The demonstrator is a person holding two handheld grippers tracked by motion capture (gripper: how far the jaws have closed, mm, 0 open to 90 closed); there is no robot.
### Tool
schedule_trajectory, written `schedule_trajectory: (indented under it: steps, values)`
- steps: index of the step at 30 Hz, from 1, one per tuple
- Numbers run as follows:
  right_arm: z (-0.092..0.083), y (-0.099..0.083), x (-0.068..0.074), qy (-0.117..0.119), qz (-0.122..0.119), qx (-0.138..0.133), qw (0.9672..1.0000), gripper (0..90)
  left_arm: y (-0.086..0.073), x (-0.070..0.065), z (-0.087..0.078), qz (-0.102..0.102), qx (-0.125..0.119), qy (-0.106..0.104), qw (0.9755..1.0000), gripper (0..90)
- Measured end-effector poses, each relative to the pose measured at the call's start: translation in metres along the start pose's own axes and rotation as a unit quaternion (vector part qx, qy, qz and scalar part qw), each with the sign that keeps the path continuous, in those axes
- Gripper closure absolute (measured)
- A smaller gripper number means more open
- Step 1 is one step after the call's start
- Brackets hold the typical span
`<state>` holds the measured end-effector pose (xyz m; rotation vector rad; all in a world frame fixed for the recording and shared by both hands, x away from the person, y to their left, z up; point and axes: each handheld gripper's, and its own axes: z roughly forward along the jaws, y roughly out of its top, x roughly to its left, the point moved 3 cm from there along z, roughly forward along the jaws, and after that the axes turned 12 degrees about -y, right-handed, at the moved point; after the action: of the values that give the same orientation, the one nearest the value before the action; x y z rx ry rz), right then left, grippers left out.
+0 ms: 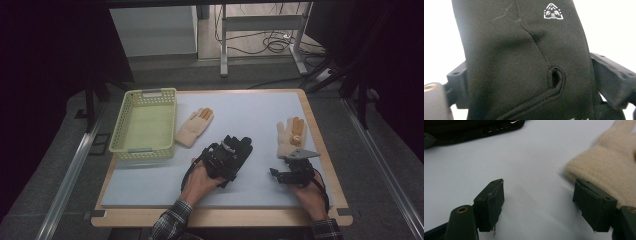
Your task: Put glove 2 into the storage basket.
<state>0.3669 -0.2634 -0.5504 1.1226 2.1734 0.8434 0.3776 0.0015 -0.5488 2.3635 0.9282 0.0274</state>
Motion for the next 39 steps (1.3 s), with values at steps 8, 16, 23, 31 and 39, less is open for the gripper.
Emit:
schedule_trajectory:
  steps: [8,16,23,31,39]
  values:
    - [0.000,0.000,0.000,0.000,0.000,0.000,1.0000,24.3,0.004,0.011,-0.009,-0.014,-0.002,0.008,0.9999,43.6]
    - [0.000,0.000,0.000,-0.001,0.000,0.000,1.0000,24.3,0.006,0.010,-0.012,-0.015,-0.002,0.000,0.9999,64.1]
    - [0.000,0.000,0.000,0.000,0.000,0.000,1.0000,24.3,0.006,0.013,-0.017,-0.016,-0.016,-0.006,0.9997,65.3]
    - [0.000,0.000,0.000,0.000,0.000,0.000,1.0000,24.3,0.017,0.014,-0.040,-0.003,-0.038,0.007,0.9992,65.1]
    - [0.000,0.000,0.000,0.000,0.000,0.000,1.0000,24.3,0.027,0.022,-0.069,-0.005,-0.058,0.031,0.9978,64.6]
